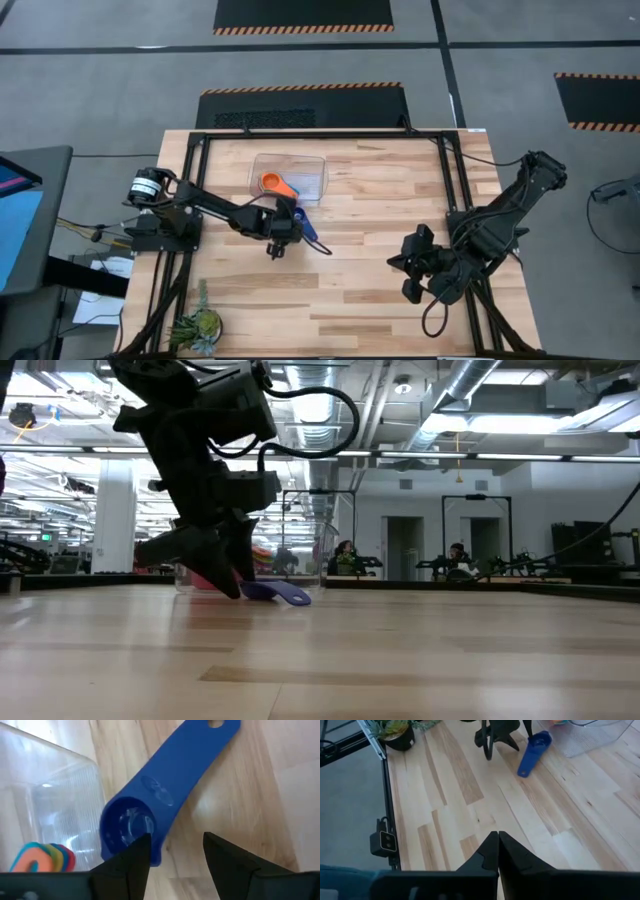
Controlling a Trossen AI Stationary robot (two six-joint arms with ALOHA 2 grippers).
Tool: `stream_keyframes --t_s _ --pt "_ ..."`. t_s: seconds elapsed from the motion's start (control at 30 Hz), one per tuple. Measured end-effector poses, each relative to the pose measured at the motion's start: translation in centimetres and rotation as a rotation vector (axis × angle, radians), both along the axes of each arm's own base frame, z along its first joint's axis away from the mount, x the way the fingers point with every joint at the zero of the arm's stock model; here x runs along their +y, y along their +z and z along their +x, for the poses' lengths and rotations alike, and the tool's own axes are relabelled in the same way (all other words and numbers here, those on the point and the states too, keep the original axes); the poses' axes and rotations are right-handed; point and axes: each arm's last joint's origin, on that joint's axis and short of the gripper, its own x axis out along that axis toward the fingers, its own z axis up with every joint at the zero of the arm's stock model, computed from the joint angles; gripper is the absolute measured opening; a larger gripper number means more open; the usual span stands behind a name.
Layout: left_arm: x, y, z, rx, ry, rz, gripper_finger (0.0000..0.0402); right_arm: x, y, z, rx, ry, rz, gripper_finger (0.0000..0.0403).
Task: Nest measuring cups in basket
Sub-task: Stack the dark blue measuring cup on top of the orange measuring cup in the transparent bin
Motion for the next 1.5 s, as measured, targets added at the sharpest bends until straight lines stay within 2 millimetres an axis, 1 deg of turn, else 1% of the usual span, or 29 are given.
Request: stream_keyframes --t_s 0.1,0.2,0.33,0.5,0.57,0.7,0.93,0.97,1.07,1.2,1.3,1.4,1.5 --pt "0.1 0.0 0.1 0.001 -0.011 0.013 0.0174 0.0 0.0 0.0 0.0 0.0 0.0 0.0024" --pt "0.4 0.0 0.2 0.003 -0.026 -0.012 0.0174 0.0 0.0 0.0 0.0 0.0 0.0 0.0025" --pt "0.8 -0.3 0.3 0.009 -0.01 -0.007 0.0174 0.0 0.0 0.0 -0.001 0.001 0.002 0.0022" --pt "0.9 -0.5 0.4 0.011 -0.003 -0.001 0.0173 0.2 0.0 -0.1 -0.002 0.01 0.004 0.0018" --pt "0.8 -0.5 0.4 0.009 0.005 -0.005 0.0166 0.4 0.0 -0.3 -0.001 0.019 0.005 0.002" --pt "0.6 -0.1 0.7 0.001 0.047 -0.029 0.0127 0.7 0.0 -0.6 0.0 0.038 0.004 0.0024" --pt "-0.2 0.7 1.5 -0.057 0.105 -0.115 0.0019 1.5 0.0 -1.3 0.0 0.081 0.003 0.0018" --pt "-0.5 0.9 1.6 -0.068 0.116 -0.137 0.0012 1.6 0.0 -1.4 0.0 0.088 0.003 0.0018" --pt "-1.3 1.4 1.9 -0.105 0.175 -0.217 0.0008 2.0 0.0 -1.8 0.001 0.11 0.003 0.0021" --pt "-3.0 3.0 2.8 -0.151 0.275 -0.363 0.0003 2.3 0.0 -2.3 0.007 0.141 -0.011 0.0024" --pt "-4.7 4.9 3.7 -0.23 0.351 -0.469 0.0002 2.5 -0.1 -2.6 0.019 0.184 -0.053 0.0021" --pt "-6.9 7.4 4.8 -0.377 0.442 -0.564 0.0002 2.5 -0.3 -3.0 0.04 0.223 -0.101 0.0019" --pt "-8.8 10.2 5.7 -0.577 0.526 -0.592 0.0001 2.5 -0.4 -3.3 0.06 0.239 -0.129 0.0019"
